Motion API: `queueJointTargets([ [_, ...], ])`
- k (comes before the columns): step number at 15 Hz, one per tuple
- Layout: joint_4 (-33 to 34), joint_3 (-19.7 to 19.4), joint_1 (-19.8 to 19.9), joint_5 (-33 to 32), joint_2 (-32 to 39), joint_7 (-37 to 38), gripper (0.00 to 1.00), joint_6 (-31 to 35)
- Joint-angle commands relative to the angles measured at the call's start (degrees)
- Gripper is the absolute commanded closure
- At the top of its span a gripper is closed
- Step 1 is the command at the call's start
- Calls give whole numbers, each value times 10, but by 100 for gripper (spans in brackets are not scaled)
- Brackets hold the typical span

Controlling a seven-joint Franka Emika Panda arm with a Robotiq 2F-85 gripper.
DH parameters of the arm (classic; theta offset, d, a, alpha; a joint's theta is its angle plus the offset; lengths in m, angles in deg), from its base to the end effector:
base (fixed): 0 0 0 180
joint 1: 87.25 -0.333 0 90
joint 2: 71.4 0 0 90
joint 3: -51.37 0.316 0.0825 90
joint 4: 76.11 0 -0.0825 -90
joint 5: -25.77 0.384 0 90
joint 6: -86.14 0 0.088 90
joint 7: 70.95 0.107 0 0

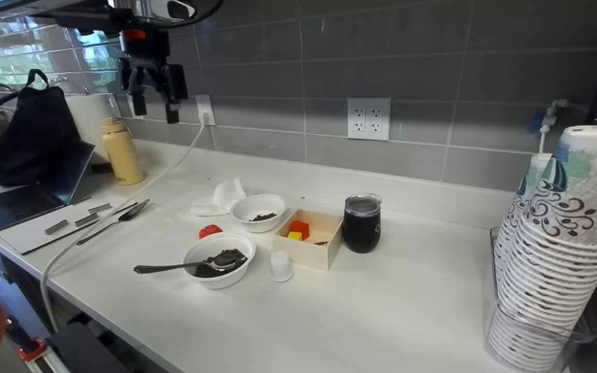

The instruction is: Transfer a spoonful of contents from the bowl closest to you to the bowl furthest from you

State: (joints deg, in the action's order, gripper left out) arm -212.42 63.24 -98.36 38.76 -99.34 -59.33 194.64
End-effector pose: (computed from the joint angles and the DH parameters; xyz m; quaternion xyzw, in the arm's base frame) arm 0.3650 0.1797 0.4971 -0.9970 -0.0508 0.0184 0.0562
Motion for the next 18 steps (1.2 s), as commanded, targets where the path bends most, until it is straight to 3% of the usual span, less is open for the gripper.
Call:
queueJointTargets([
  [1, 1, 1, 2, 1, 0, 0, 0, -1],
  [15, 1, 1, 2, 1, 0, 0, 0, -1],
  [18, -14, 24, 1, -20, -3, 35, 0, -31],
])
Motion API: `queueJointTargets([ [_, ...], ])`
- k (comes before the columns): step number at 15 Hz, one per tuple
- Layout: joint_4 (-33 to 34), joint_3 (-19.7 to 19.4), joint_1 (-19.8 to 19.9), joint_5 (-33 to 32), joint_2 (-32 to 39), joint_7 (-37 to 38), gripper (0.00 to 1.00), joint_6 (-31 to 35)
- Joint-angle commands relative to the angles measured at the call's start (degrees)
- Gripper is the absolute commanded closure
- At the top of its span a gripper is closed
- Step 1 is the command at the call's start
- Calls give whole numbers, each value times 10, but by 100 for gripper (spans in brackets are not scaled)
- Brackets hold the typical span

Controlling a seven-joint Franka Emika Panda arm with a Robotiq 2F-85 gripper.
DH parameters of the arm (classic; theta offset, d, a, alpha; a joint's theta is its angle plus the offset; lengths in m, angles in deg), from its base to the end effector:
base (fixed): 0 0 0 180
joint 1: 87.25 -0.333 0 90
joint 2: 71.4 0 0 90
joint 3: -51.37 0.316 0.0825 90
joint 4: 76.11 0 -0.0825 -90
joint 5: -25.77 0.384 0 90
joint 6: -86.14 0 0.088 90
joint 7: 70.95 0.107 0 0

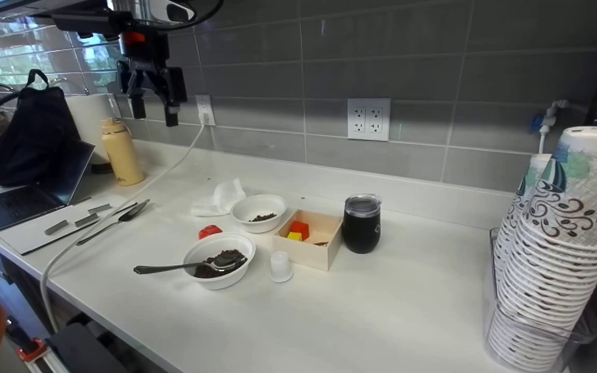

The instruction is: Transfer a spoonful of contents from the bowl closest to you to the bowl furthest from you

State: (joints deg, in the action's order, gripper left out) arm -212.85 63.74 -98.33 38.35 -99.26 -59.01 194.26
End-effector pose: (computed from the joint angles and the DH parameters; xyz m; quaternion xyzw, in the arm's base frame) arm 0.3624 0.1816 0.4919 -0.9971 -0.0523 0.0249 0.0486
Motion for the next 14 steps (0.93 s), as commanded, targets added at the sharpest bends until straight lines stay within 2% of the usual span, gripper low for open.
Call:
queueJointTargets([
  [1, -15, 32, 2, -26, -6, 54, 0, -42],
  [6, -44, 95, -1, -62, 11, 158, 0, -95],
  [8, -54, 118, 7, -104, 29, 197, 0, -100],
  [14, -83, 123, 13, -212, 120, 245, 0, -66],
])
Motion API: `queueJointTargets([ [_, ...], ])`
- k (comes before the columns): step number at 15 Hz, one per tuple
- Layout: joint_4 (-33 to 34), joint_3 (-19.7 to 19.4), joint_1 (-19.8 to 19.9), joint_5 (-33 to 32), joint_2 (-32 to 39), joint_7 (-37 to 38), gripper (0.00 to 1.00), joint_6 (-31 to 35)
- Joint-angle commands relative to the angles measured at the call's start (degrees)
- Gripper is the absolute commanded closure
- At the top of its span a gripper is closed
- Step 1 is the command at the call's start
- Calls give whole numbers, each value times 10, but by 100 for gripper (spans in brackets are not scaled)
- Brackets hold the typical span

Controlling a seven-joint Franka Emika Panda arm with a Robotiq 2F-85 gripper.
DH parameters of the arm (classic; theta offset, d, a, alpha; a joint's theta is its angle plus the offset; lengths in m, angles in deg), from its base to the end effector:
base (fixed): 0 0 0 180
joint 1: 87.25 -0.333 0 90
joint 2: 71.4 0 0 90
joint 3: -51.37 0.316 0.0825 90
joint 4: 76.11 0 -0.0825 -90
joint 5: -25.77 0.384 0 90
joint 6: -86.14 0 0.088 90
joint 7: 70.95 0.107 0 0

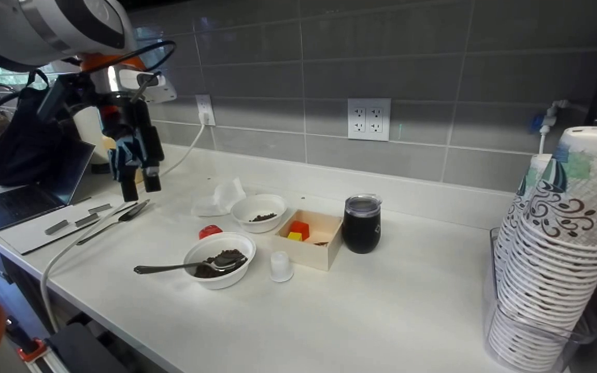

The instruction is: Transfer a spoonful of contents from the bowl closest to you to the bowl furthest from you

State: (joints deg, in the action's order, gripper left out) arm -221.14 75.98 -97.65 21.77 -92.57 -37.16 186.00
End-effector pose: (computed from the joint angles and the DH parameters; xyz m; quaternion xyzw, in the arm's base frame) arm 0.3056 0.2012 0.3679 0.9690 -0.0056 -0.1273 0.2116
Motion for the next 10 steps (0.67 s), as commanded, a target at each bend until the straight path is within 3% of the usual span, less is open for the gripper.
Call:
queueJointTargets([
  [1, 0, -2, 4, -58, 72, 31, 0, 23],
  [10, 24, -19, -32, -80, 215, 76, 0, 46],
])
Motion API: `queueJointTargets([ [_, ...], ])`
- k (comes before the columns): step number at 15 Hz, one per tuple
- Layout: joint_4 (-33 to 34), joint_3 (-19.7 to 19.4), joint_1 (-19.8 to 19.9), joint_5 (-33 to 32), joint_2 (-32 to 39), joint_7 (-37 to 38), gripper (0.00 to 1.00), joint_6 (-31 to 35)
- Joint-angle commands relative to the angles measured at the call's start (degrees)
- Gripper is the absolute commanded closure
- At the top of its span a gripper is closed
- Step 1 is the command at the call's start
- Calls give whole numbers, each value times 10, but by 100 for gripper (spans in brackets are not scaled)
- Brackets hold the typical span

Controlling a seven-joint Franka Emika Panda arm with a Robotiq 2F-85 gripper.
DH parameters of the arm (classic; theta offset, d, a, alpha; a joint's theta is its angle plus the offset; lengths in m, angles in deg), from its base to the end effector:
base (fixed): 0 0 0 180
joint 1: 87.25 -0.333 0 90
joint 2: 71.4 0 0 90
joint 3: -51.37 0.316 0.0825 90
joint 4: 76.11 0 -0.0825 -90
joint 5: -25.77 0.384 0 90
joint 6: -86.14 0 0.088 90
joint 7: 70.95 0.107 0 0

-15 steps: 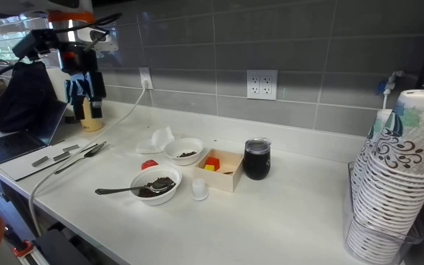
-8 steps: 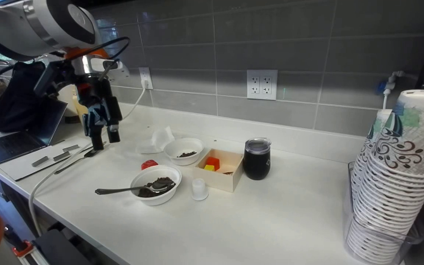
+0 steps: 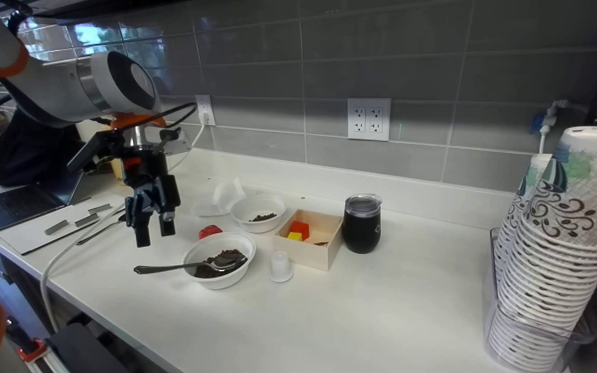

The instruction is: Transfer a spoonful of contents from the bowl closest to you to the bowl furthest from you

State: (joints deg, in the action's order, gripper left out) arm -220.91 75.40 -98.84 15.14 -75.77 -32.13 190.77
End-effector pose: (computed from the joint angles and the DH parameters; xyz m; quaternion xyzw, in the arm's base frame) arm 0.3156 0.2048 0.2716 0.9461 0.0183 -0.1909 0.2611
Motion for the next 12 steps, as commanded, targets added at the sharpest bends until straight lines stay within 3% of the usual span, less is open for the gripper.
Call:
queueJointTargets([
  [1, 24, -16, -26, -15, 59, 32, 0, -3],
  [12, 52, -54, -85, -44, 167, 89, 0, 7],
])
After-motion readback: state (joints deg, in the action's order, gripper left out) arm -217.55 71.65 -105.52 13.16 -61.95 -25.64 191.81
